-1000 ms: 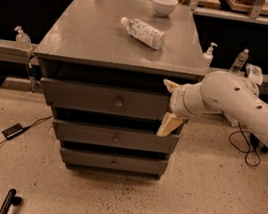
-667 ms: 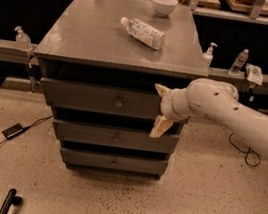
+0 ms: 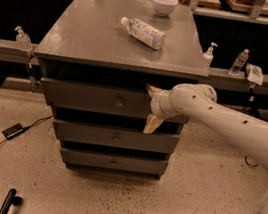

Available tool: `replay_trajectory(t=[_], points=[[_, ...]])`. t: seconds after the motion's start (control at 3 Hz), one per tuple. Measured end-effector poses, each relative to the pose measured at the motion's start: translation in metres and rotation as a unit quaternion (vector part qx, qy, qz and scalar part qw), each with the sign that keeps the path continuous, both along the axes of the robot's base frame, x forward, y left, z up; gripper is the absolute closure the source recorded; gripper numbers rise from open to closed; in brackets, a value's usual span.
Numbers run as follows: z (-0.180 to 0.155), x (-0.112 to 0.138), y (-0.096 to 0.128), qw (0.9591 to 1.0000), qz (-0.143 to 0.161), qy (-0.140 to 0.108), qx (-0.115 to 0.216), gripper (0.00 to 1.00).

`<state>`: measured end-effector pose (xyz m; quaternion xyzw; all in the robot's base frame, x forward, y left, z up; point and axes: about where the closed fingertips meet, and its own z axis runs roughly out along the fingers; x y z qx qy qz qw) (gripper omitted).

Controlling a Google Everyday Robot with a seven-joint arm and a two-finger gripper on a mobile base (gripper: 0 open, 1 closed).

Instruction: Open top drawer

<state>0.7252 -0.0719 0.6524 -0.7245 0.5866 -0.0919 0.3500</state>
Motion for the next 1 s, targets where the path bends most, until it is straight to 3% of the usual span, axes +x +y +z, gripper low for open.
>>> replay_trajectory(t=[0.33, 0.67, 1.0], points=[[0.010, 0.010, 0.010, 0.9997, 0.017, -0.006, 0.018, 0.00], [0.028, 0.018, 0.037, 0.9972, 0.062, 0.001, 0.041, 0.03], [0.032, 0.021, 0.047, 0.9951, 0.080, 0.017, 0.055, 0.26]])
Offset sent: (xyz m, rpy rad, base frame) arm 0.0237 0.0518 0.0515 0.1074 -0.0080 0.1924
